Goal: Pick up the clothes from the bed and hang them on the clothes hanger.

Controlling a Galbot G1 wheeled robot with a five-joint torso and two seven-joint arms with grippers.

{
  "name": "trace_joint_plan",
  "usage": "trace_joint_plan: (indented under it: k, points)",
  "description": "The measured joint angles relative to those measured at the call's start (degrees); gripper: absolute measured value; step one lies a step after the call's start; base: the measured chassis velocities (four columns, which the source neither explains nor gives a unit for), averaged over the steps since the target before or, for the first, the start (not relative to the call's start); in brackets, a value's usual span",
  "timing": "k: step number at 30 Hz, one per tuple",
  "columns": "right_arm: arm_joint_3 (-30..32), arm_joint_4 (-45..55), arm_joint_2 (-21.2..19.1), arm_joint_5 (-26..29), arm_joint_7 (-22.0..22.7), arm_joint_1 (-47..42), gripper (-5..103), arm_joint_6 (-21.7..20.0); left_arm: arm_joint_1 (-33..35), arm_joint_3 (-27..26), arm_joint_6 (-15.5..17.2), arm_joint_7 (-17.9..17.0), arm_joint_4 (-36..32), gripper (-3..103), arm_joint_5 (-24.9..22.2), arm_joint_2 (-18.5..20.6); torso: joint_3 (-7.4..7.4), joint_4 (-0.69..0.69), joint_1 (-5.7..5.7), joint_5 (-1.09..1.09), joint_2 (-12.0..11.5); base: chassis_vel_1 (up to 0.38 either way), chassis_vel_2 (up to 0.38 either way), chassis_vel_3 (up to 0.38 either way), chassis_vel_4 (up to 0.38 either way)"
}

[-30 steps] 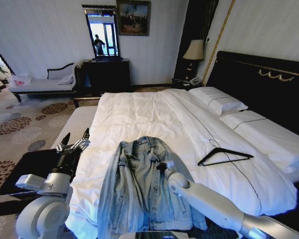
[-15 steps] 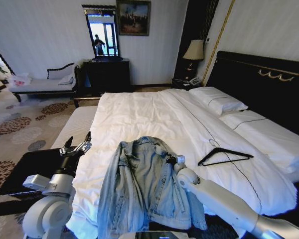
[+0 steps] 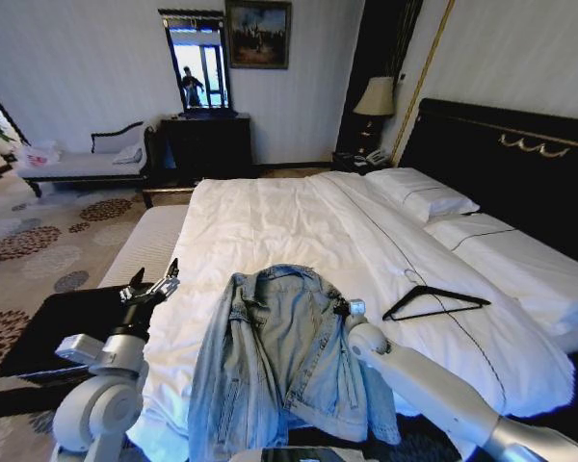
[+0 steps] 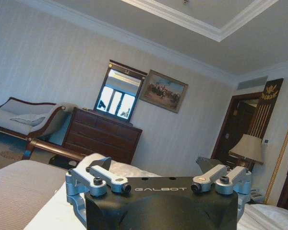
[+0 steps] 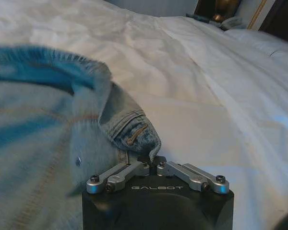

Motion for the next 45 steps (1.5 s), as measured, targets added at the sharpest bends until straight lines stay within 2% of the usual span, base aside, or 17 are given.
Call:
trace_joint_plan:
  k: [1, 4, 10, 13, 16, 18, 19, 20, 22, 24, 25, 27, 29, 32, 34, 38, 45]
  points:
    - [0.0, 0.0, 0.0, 0.0, 0.0, 0.0, 4, 0.0, 0.0, 0.0, 0.0, 0.0, 0.0, 100, 0.0, 0.0, 0.0, 0.0, 0.0, 0.0, 0.0, 0.0, 0.0, 0.0, 0.0]
    - [0.5, 2.16, -0.17, -1.7, 0.03, -1.55, 20, 0.69, 0.02, 0.66, 0.19, -0.12, 0.31, 100, -0.14, 0.42, 0.0, -0.01, 0.0, 0.0, 0.0, 0.0, 0.0, 0.0, 0.0]
    - [1.78, 10.16, -1.69, -1.17, 0.06, -4.63, 36, 1.24, 0.08, 2.49, 0.71, -0.38, 1.12, 100, -0.11, 1.08, 0.0, 0.0, 0.0, -0.01, 0.0, 0.0, 0.0, 0.0, 0.0]
    - [2.8, 17.14, -4.64, 0.58, 0.5, -7.84, 52, 1.01, 0.19, 5.12, 1.37, -0.4, 2.71, 100, 0.06, 2.52, -0.01, -0.01, 0.0, -0.01, 0.0, 0.0, 0.0, 0.0, 0.0]
    - [3.93, 20.14, -6.21, 0.72, 0.61, -9.64, 63, 0.95, 0.27, 6.81, 1.82, -0.41, 4.05, 100, 0.12, 3.56, 0.0, -0.01, 0.0, 0.0, 0.0, 0.0, 0.0, 0.0, 0.0]
    - [4.39, 20.93, -6.59, 0.73, 0.63, -10.14, 63, 0.95, 0.27, 7.27, 2.0, -0.42, 4.39, 100, 0.1, 3.83, 0.0, -0.01, 0.0, 0.0, 0.0, 0.0, 0.0, 0.0, 0.0]
    - [5.33, 22.32, -7.11, 0.73, 0.65, -11.04, 69, 1.02, 0.21, 8.16, 2.41, -0.42, 5.01, 100, -0.18, 4.39, 0.0, -0.01, 0.0, -0.01, 0.0, 0.0, 0.0, 0.0, 0.0]
    - [8.94, 25.51, -7.45, 1.1, 0.54, -13.17, 80, 2.39, -0.63, 10.62, 3.9, -0.92, 6.94, 100, -2.16, 6.48, 0.0, -0.01, 0.0, 0.01, 0.0, 0.0, 0.0, 0.0, 0.0]
    - [10.53, 26.36, -7.21, 1.31, 0.27, -13.7, 80, 3.4, -1.3, 11.81, 4.5, -1.18, 7.86, 100, -2.81, 7.47, 0.0, 0.0, -0.01, -0.02, 0.0, 0.0, 0.0, 0.0, 0.0]
    - [13.12, 27.13, -6.07, 1.55, -0.86, -14.11, 90, 5.97, -3.07, 14.69, 5.54, -1.77, 10.14, 100, -3.26, 9.77, -0.01, -0.02, -0.01, -0.01, 0.01, 0.0, 0.0, 0.0, 0.0]
    - [13.12, 27.13, -6.07, 1.55, -0.86, -14.11, 90, 5.97, -3.07, 14.69, 5.54, -1.77, 10.14, 100, -3.26, 9.77, -0.01, -0.02, -0.01, -0.01, 0.01, 0.0, 0.0, 0.0, 0.0]
    - [13.36, 25.63, -3.31, 1.81, -3.0, -11.82, 98, 9.19, -5.83, 19.03, 6.72, -2.76, 13.99, 100, -2.79, 12.63, -0.01, -0.02, 0.0, -0.02, 0.0, 0.0, 0.0, 0.0, 0.0]
    - [12.42, 23.53, -1.09, 2.02, -4.28, -9.99, 100, 10.31, -8.77, 22.64, 7.52, -3.79, 17.08, 100, -2.14, 14.0, 0.01, 0.07, 0.0, 0.02, 0.0, 0.0, 0.0, 0.0, 0.0]
    - [12.22, 21.65, 0.55, 1.96, -5.27, -9.51, 100, 11.18, -13.44, 27.46, 8.22, -5.02, 20.6, 100, -1.67, 14.75, 0.0, 0.03, 0.0, -0.01, 0.0, 0.0, 0.0, 0.0, 0.0]
    - [11.66, 19.58, 1.8, 1.76, -5.89, -9.14, 100, 12.0, -17.39, 32.39, 8.59, -5.7, 24.13, 100, -0.35, 14.39, 0.0, -0.06, 0.01, 0.0, 0.0, 0.0, 0.0, 0.0, 0.0]
    - [11.09, 17.64, 2.44, 0.94, -6.82, -8.91, 100, 12.52, -18.93, 36.67, 9.31, -6.55, 27.02, 100, 2.17, 12.64, 0.01, 0.02, 0.01, 0.01, 0.0, 0.0, 0.0, 0.0, 0.0]
    - [12.58, 17.3, 2.6, 0.45, -6.91, -10.55, 100, 12.89, -18.24, 41.95, 11.22, -9.45, 31.63, 100, 8.74, 9.15, 0.0, 0.02, 0.0, 0.0, 0.0, 0.0, 0.0, 0.0, 0.0]
